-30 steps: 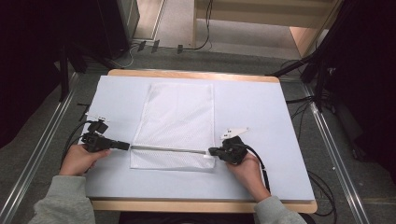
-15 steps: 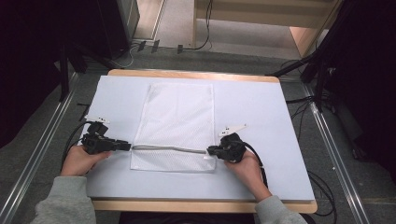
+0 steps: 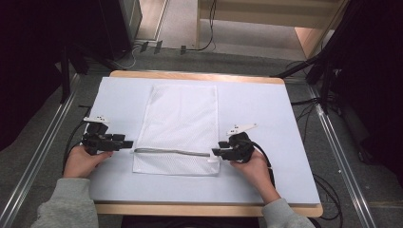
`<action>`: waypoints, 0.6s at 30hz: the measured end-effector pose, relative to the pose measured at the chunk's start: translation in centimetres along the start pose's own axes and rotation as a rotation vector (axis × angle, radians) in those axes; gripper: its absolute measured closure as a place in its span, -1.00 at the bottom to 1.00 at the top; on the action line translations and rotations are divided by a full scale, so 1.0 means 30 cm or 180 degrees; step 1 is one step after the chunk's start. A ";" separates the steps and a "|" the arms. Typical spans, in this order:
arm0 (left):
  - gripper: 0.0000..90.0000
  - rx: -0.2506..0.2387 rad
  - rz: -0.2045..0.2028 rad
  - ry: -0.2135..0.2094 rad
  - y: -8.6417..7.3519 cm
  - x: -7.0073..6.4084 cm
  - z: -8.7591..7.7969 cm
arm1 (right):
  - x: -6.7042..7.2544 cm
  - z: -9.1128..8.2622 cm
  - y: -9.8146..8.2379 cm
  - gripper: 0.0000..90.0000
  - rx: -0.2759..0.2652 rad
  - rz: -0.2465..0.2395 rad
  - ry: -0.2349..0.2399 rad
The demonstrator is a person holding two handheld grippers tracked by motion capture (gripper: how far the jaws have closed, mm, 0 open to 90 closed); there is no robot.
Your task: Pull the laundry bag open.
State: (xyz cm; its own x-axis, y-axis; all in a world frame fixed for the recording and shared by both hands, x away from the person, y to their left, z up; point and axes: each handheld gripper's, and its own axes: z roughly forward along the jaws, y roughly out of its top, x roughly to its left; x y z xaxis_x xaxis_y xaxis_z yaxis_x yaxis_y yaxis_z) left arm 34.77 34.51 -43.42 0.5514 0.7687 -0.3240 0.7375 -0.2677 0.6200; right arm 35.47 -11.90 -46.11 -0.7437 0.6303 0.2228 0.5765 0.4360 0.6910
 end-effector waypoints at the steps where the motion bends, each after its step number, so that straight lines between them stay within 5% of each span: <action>1: -0.15 -0.0009 0.0016 0.0019 0.003 0.001 0.001 | -0.014 -0.008 -0.001 0.17 -0.0030 0.0026 -0.0022; 18: -0.19 -0.0019 -0.0006 0.0249 0.028 0.037 0.023 | -0.147 -0.083 -0.043 -0.12 -0.0218 0.0521 -0.0379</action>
State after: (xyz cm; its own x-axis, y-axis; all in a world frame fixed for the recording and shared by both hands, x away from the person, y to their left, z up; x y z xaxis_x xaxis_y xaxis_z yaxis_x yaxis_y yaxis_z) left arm 36.26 34.74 -43.74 0.5176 0.8124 -0.2685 0.7362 -0.2629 0.6237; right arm 37.16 -16.83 -46.26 -0.5945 0.7623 0.2559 0.6589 0.2794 0.6984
